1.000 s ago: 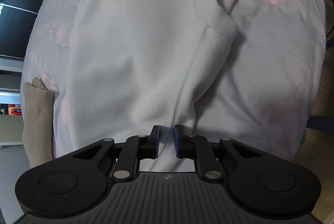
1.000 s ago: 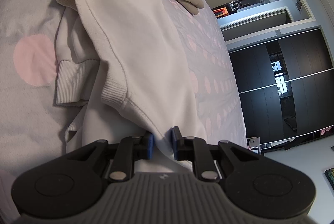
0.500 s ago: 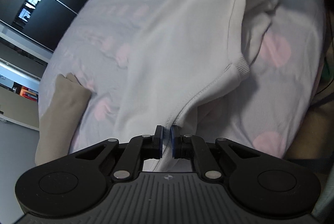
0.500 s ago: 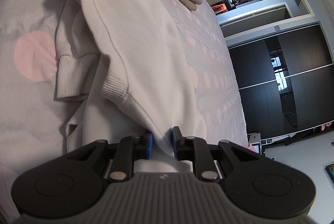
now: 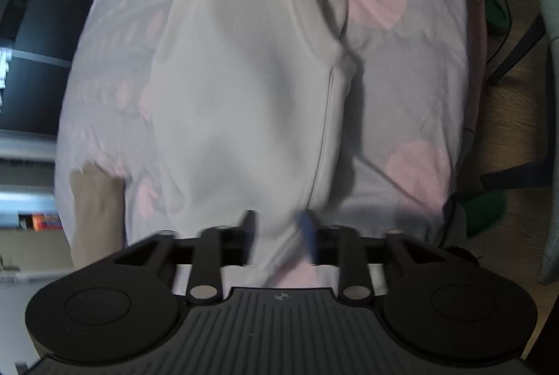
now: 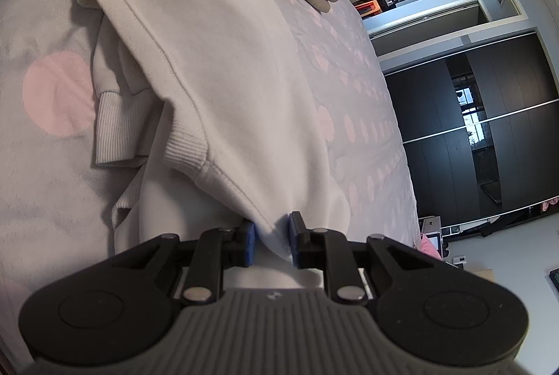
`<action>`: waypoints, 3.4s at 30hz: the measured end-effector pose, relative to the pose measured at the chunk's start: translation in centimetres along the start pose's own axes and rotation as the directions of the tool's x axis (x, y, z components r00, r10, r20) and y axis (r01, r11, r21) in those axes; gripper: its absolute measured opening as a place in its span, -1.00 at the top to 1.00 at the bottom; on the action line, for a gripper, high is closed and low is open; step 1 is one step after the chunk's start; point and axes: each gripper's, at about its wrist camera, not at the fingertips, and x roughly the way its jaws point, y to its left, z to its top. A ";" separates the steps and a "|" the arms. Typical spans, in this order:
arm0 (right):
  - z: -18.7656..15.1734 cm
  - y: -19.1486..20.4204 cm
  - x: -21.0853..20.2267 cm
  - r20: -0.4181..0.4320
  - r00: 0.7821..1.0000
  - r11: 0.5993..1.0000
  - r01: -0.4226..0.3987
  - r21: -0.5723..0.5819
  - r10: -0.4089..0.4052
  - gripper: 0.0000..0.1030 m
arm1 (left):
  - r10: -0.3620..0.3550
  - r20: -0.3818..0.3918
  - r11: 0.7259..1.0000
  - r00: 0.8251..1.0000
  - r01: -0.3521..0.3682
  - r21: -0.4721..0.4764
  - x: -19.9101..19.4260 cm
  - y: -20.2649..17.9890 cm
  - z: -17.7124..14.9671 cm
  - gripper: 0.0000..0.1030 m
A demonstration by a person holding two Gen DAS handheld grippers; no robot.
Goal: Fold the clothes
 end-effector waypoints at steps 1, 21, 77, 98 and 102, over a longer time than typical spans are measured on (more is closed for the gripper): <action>0.0 0.0 0.0 0.000 1.000 1.000 0.000 0.001 0.000 0.60 | 0.007 0.014 1.000 1.000 -0.008 0.017 -0.1 -0.4 0.3 0.15; 0.5 -1.8 -1.8 0.133 0.983 0.984 0.111 0.136 -0.130 0.86 | -0.020 0.049 0.873 0.999 0.041 -0.487 2.7 4.9 1.1 0.95; 4.1 -27.8 -30.7 0.275 0.533 0.570 0.533 0.625 -0.800 0.88 | 0.783 0.419 0.442 0.460 0.064 -0.895 -38.1 25.5 -3.6 0.95; 3.3 -28.9 14.5 -0.032 0.982 0.752 0.164 0.638 -0.187 0.88 | 0.285 0.124 0.424 0.950 -0.009 -0.906 4.2 39.1 5.3 0.95; 2.8 -27.4 21.8 -0.078 0.994 0.730 0.110 0.674 -0.078 0.87 | 0.200 0.082 0.416 0.976 -0.009 -0.909 9.5 38.2 5.1 0.95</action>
